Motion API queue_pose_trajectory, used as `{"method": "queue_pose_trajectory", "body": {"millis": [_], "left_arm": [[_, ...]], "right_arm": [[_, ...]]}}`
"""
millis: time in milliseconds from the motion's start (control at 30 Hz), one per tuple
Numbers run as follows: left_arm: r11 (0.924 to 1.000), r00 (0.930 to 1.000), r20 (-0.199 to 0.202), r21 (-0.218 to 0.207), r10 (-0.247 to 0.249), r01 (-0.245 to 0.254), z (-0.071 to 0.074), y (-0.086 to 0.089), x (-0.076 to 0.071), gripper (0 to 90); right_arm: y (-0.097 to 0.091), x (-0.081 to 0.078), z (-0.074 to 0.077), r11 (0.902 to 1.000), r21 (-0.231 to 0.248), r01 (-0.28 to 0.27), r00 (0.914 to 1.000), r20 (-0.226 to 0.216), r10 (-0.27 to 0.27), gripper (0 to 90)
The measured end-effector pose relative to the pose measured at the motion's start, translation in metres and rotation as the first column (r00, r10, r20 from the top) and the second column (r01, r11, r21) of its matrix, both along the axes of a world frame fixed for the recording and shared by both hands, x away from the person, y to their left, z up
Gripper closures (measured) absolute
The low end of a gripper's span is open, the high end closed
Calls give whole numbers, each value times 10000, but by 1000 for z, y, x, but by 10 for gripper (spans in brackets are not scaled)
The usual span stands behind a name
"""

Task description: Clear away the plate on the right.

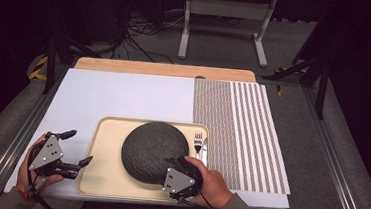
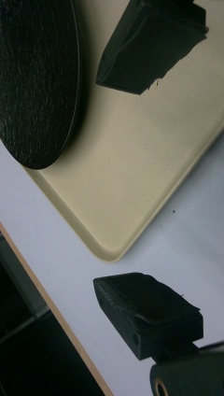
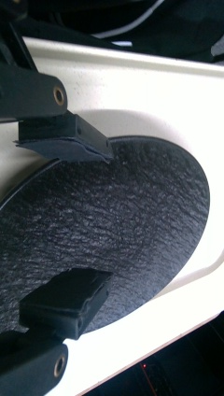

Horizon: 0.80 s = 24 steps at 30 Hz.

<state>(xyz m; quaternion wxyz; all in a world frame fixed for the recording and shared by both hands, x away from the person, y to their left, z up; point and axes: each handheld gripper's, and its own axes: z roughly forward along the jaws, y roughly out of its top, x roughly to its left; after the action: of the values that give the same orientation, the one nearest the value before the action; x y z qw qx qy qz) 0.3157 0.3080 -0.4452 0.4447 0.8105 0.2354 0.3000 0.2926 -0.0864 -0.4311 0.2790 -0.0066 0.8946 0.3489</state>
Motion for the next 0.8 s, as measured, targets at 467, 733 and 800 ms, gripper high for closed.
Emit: {"method": "queue_pose_trajectory", "body": {"millis": [467,733,800], "left_arm": [[10000,10000,-20,-63,29,-29,0,0,0,60],[10000,10000,23,-58,-4,4,0,1,0,59],[10000,10000,23,-59,0,1,0,1,0,58]], "right_arm": [[-3,7,5,9966,370,733,9966,361,-746,269],[-7,10,10,9917,695,1080,9930,400,-1109,234],[-7,11,10,9913,727,1099,9927,414,-1131,231]]}}
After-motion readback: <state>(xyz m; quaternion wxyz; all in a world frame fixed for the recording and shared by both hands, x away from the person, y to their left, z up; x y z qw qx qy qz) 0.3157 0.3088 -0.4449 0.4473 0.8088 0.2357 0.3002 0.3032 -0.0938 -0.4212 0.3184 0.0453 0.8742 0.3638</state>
